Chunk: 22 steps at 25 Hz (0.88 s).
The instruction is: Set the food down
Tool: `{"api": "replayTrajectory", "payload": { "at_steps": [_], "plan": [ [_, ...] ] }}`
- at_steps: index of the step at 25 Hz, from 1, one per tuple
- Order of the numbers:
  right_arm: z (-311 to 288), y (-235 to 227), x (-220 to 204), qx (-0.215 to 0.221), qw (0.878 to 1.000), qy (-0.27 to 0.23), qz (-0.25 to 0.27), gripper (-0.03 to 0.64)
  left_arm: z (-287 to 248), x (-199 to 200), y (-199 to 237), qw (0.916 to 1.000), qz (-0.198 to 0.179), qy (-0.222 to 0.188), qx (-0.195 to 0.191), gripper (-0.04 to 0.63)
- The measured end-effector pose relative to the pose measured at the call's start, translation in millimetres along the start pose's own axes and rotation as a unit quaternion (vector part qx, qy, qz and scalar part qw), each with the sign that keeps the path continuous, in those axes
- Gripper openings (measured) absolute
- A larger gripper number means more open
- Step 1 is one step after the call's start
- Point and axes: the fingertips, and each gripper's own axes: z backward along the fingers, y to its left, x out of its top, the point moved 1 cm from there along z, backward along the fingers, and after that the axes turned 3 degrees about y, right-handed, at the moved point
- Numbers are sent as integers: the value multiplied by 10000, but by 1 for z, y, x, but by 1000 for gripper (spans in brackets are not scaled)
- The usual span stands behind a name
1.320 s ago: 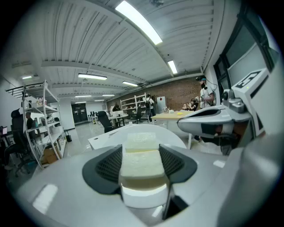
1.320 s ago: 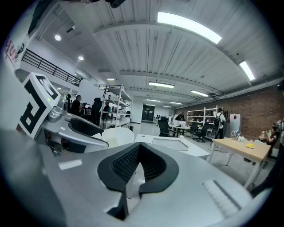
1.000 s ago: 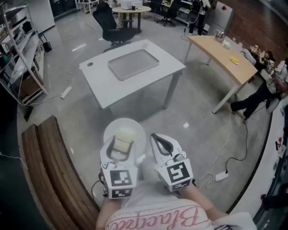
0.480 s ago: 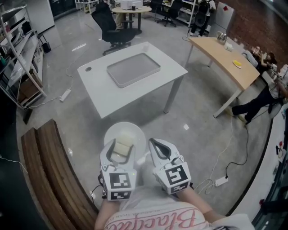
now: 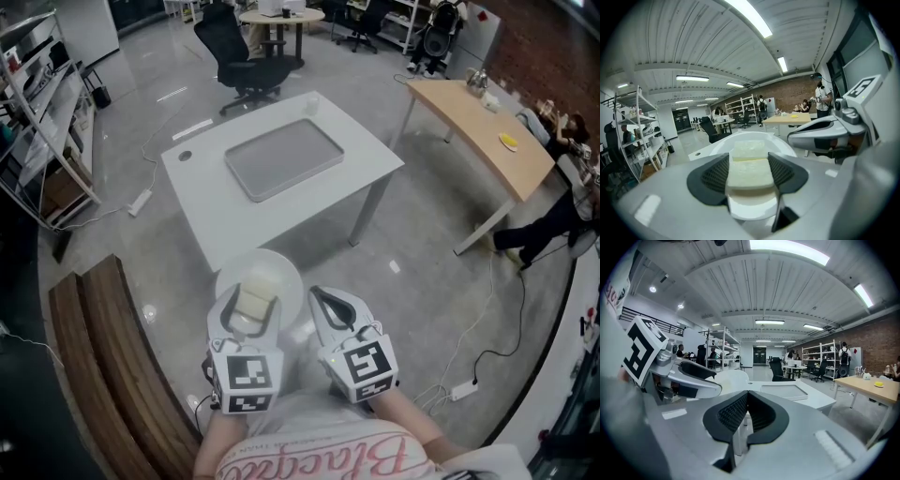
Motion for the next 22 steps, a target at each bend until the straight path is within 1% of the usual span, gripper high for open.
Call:
{"api": "replayTrajectory", "payload": {
  "at_steps": [6, 11, 15, 22],
  "plan": [
    [-21, -24, 6, 56, 9999, 86, 4, 2, -30, 15, 5, 10000, 8, 17, -28, 259],
    [-38, -41, 10, 188, 9998, 115, 32, 2, -56, 16, 6, 9998, 105, 169, -16, 259],
    [-52, -61, 18, 275, 9996, 77, 59, 2, -79, 25, 6, 9997, 164, 158, 20, 259],
    [-75, -92, 28, 506, 9985, -23, 195, 2, -118, 41, 11, 9994, 217, 110, 225, 259]
  ]
}}
